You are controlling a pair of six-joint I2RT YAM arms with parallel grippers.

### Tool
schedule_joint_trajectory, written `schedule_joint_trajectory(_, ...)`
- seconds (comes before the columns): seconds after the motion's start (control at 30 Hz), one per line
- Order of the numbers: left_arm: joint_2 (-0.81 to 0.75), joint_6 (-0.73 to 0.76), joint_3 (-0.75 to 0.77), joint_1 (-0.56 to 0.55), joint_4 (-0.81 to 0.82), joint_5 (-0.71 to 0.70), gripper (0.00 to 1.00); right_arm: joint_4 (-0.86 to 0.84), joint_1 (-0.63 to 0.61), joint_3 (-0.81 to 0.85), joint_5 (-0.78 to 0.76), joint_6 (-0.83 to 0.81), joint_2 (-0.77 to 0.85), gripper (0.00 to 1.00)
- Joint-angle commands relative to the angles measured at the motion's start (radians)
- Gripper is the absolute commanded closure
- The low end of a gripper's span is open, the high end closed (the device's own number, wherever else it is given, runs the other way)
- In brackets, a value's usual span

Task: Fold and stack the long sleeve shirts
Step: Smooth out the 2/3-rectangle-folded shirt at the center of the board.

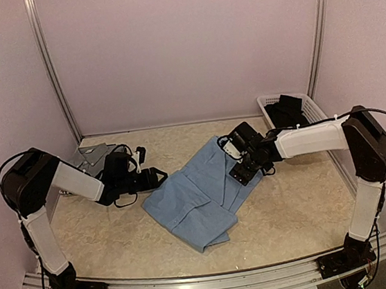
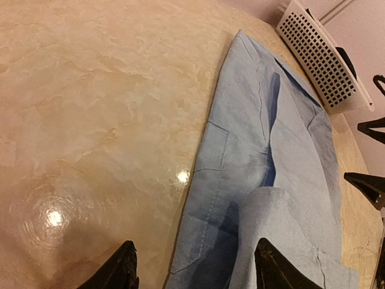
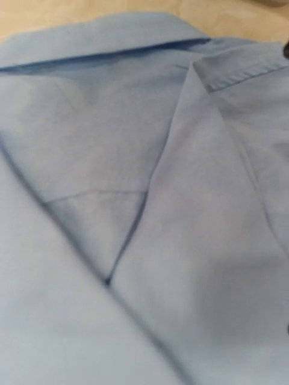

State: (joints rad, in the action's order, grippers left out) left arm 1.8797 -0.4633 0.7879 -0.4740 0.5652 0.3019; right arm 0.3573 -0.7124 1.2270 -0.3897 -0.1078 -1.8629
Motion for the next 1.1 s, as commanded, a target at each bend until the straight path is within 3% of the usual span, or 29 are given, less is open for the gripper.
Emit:
schedule_joint_trajectory(0.0,-0.075,0.028,-0.016,-0.005,-0.056,-0.107,0.35,0.008,-0.092,-0.025,-0.071,0.045,0.072,0.07)
schedule_joint_trajectory(0.13,-0.149,0.015,-0.050,-0.005,-0.076,-0.146,0.30,0.076,-0.194,-0.038,-0.069,0.140,0.113,0.06)
schedule_joint_trajectory(0.27,-0.215,-0.002,-0.087,-0.010,-0.086,-0.163,0.28,0.160,-0.230,-0.057,0.081,0.447,0.172,0.07)
schedule_joint_trajectory(0.5,-0.249,-0.006,-0.099,-0.043,-0.105,-0.178,0.26,-0.036,-0.265,-0.266,0.385,0.798,0.318,0.14)
schedule_joint_trajectory(0.67,-0.256,-0.002,-0.104,-0.066,-0.113,-0.198,0.26,-0.158,-0.271,-0.372,0.493,0.912,0.336,0.15)
schedule_joint_trajectory(0.93,-0.263,0.008,-0.107,-0.083,-0.120,-0.214,0.25,-0.265,-0.271,-0.444,0.524,1.006,0.304,0.16)
schedule_joint_trajectory(1.07,-0.266,0.011,-0.107,-0.086,-0.123,-0.216,0.25,-0.343,-0.271,-0.472,0.571,1.039,0.257,0.22)
